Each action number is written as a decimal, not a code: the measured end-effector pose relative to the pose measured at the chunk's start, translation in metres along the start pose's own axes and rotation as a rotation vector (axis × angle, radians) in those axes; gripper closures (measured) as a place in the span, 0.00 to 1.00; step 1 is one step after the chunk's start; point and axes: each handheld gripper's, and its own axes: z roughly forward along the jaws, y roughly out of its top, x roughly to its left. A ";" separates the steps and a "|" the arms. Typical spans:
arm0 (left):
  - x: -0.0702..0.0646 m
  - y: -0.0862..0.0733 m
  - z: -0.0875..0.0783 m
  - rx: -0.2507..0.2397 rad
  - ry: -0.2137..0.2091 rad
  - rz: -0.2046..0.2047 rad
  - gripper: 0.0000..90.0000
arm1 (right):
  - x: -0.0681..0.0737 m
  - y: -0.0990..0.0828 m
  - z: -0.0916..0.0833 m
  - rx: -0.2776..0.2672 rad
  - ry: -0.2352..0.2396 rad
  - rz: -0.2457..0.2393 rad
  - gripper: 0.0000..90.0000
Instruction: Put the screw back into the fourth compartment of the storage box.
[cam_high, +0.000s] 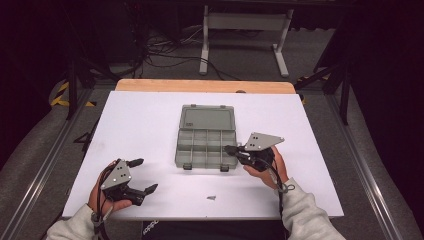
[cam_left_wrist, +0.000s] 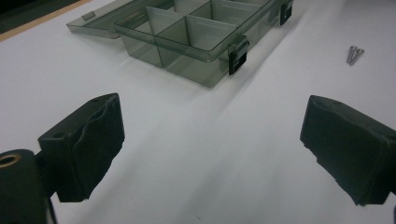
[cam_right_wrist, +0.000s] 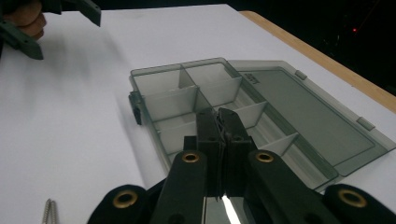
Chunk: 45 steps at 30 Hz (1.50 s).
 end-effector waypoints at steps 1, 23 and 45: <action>0.000 0.000 0.000 0.000 0.000 0.000 0.08 | -0.003 0.000 0.001 -0.001 -0.007 0.002 0.98; 0.000 0.000 0.000 -0.001 -0.003 0.002 0.08 | -0.047 -0.011 0.034 0.073 -0.104 0.119 0.98; 0.000 0.000 -0.001 0.001 -0.014 0.010 0.08 | -0.055 -0.026 0.048 0.142 -0.114 0.197 0.98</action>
